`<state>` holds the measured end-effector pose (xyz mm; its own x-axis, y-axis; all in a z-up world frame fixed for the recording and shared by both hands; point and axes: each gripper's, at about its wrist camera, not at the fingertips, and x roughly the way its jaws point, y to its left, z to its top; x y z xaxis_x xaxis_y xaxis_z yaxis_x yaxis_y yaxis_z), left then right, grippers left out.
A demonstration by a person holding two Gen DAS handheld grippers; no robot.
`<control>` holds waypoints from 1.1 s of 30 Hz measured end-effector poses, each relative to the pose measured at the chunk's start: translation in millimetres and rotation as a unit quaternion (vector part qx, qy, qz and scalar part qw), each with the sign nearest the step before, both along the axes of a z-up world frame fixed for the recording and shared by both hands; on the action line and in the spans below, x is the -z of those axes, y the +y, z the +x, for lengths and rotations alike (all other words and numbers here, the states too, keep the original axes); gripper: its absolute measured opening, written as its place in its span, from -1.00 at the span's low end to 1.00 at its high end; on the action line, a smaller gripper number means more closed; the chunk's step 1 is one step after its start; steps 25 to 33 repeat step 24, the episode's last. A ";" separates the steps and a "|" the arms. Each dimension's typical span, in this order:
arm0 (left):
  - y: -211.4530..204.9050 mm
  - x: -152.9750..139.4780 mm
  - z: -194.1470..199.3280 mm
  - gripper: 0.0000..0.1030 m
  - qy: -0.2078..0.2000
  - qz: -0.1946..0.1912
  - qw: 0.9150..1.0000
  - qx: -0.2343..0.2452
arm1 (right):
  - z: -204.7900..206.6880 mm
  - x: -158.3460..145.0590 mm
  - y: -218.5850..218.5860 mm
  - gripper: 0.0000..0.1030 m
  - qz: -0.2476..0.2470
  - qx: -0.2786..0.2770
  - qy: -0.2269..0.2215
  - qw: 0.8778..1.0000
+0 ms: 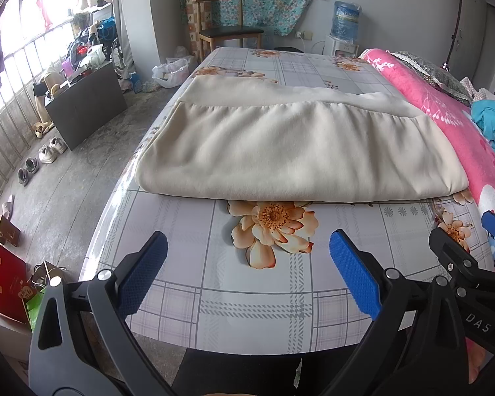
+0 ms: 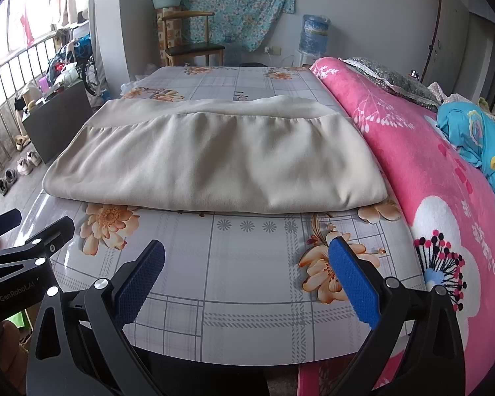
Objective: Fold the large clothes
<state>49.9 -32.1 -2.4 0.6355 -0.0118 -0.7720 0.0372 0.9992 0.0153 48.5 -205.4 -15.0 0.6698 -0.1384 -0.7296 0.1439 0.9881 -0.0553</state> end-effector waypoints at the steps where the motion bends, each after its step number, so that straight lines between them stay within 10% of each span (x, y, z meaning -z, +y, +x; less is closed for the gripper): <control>1: 0.0 -0.1 0.0 0.85 0.000 0.000 1.000 0.000 | -0.5 0.2 0.4 0.88 0.000 0.000 0.000 1.000; 33: 1.2 -0.3 -0.1 0.85 -0.001 0.001 1.000 0.001 | 0.0 0.9 -1.6 0.88 0.000 -0.001 0.001 1.000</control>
